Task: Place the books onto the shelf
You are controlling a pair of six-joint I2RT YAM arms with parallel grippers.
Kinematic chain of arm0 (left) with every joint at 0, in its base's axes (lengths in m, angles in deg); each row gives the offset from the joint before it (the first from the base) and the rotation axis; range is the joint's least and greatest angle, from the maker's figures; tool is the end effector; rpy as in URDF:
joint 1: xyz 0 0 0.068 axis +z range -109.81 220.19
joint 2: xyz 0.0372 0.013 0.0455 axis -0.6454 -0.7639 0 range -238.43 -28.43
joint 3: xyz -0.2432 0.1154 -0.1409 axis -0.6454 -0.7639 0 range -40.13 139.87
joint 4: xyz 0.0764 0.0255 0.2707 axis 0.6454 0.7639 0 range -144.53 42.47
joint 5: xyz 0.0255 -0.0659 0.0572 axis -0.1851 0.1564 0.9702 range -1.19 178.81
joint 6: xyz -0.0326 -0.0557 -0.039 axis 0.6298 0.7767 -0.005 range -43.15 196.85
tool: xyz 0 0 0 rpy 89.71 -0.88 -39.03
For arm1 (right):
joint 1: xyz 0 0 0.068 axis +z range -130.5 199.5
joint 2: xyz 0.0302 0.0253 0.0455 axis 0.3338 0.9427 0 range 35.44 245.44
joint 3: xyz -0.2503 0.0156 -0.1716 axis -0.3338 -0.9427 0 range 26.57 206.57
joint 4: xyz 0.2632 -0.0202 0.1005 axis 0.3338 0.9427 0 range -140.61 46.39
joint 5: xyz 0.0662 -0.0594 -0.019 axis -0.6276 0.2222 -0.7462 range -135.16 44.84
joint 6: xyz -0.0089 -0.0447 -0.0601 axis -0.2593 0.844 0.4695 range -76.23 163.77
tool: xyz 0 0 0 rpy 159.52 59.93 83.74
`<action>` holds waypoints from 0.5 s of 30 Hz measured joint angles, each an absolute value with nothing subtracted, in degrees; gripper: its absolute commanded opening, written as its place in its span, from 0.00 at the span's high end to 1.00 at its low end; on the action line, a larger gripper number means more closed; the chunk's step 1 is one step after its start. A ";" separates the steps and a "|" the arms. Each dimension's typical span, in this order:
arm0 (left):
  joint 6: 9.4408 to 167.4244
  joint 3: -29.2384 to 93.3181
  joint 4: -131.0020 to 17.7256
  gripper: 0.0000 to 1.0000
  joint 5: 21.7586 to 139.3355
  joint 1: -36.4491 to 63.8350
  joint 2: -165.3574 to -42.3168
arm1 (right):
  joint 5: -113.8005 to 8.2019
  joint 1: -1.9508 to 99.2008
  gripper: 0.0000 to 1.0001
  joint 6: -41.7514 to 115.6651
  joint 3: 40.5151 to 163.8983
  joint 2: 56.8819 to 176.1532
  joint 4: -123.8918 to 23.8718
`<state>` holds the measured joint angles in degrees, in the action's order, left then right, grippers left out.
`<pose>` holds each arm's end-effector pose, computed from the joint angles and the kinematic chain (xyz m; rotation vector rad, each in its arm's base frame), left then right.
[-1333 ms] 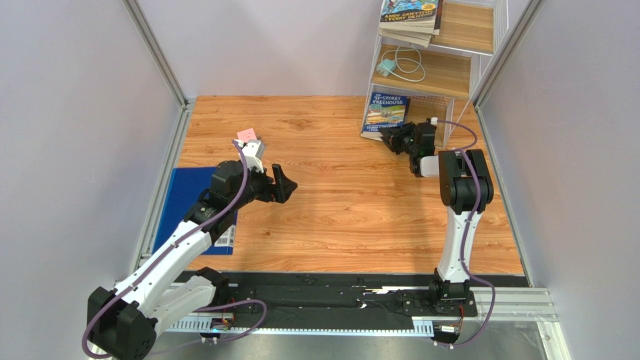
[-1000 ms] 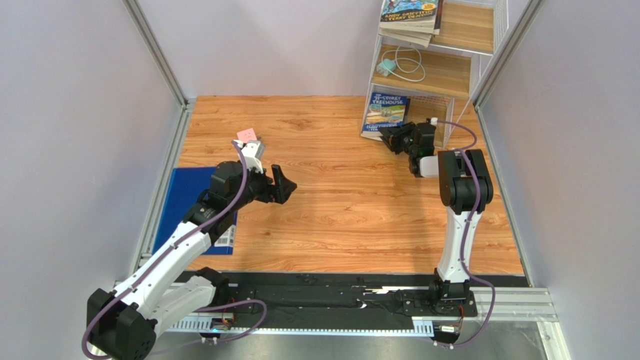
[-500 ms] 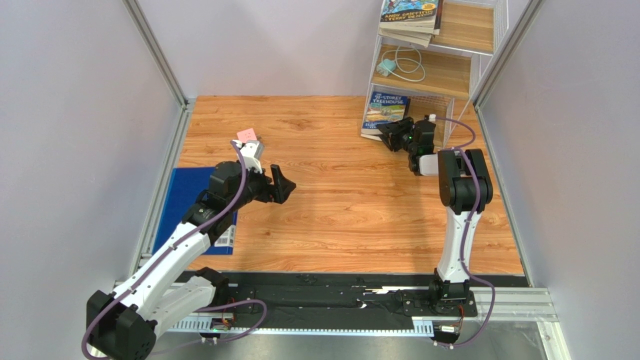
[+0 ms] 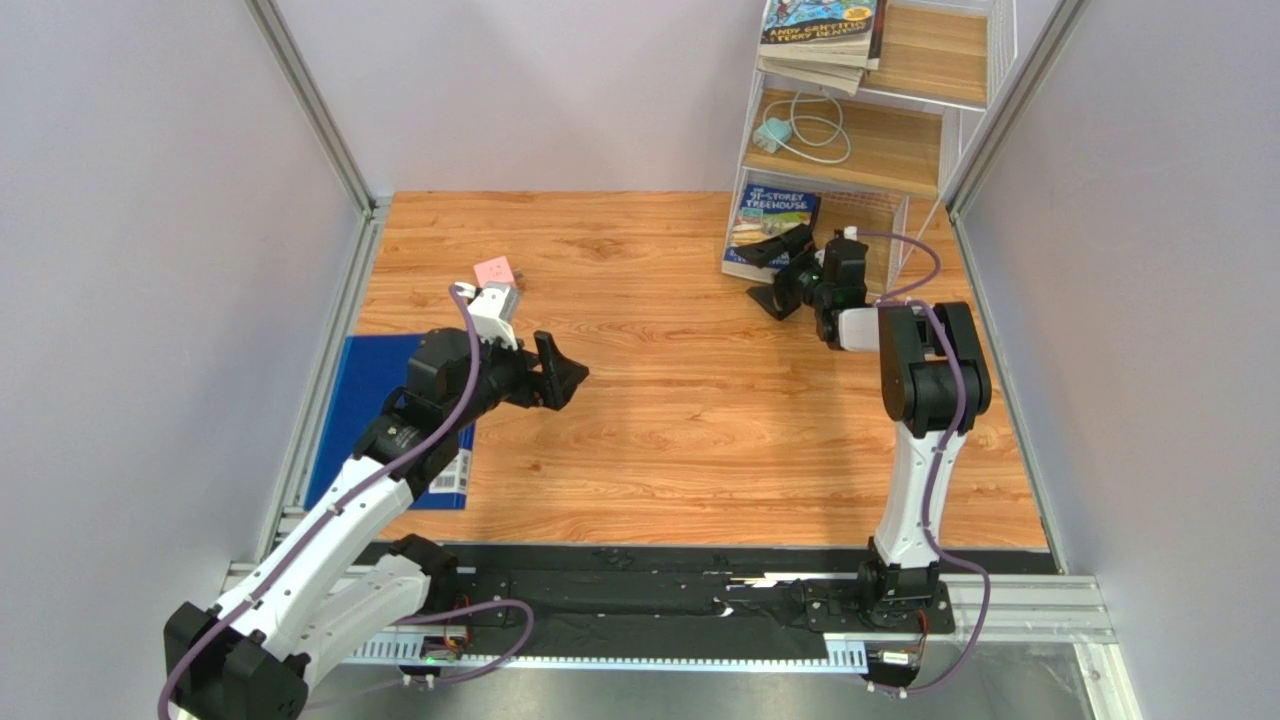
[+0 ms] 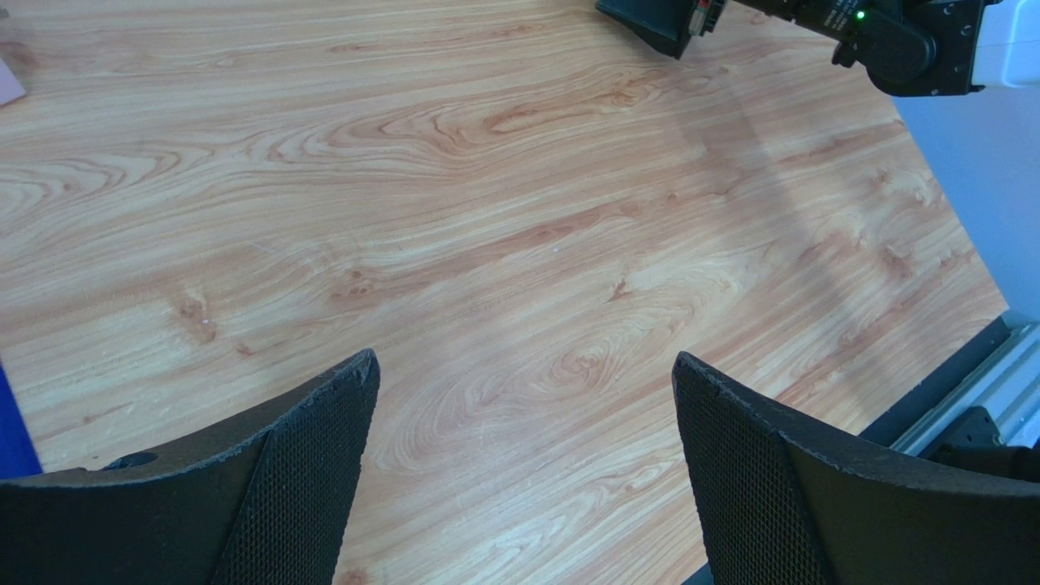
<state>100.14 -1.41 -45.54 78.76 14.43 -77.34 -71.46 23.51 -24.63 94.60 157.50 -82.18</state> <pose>0.2007 -0.1092 0.3033 0.1655 1.9644 -0.7378 0.5006 0.0634 0.1332 0.8501 1.9726 1.2384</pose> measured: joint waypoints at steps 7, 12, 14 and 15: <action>100.60 -1.50 -45.28 0.05 78.39 14.43 -75.63 | -72.27 23.60 0.00 -20.85 87.32 147.40 -76.47; 100.91 -1.37 -42.55 0.00 79.33 14.43 -75.92 | -71.46 23.60 0.00 -15.21 78.69 135.81 -71.14; 100.95 -0.47 -40.27 0.00 80.25 14.48 -77.40 | -70.13 23.60 0.00 -11.23 74.67 130.35 -66.83; 100.93 0.25 -39.22 0.00 80.82 14.48 -78.56 | -69.71 23.60 0.00 -10.01 73.69 128.80 -65.46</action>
<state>100.93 0.25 -39.22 80.82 14.48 -78.56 -69.71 23.60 -10.01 73.69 128.80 -65.46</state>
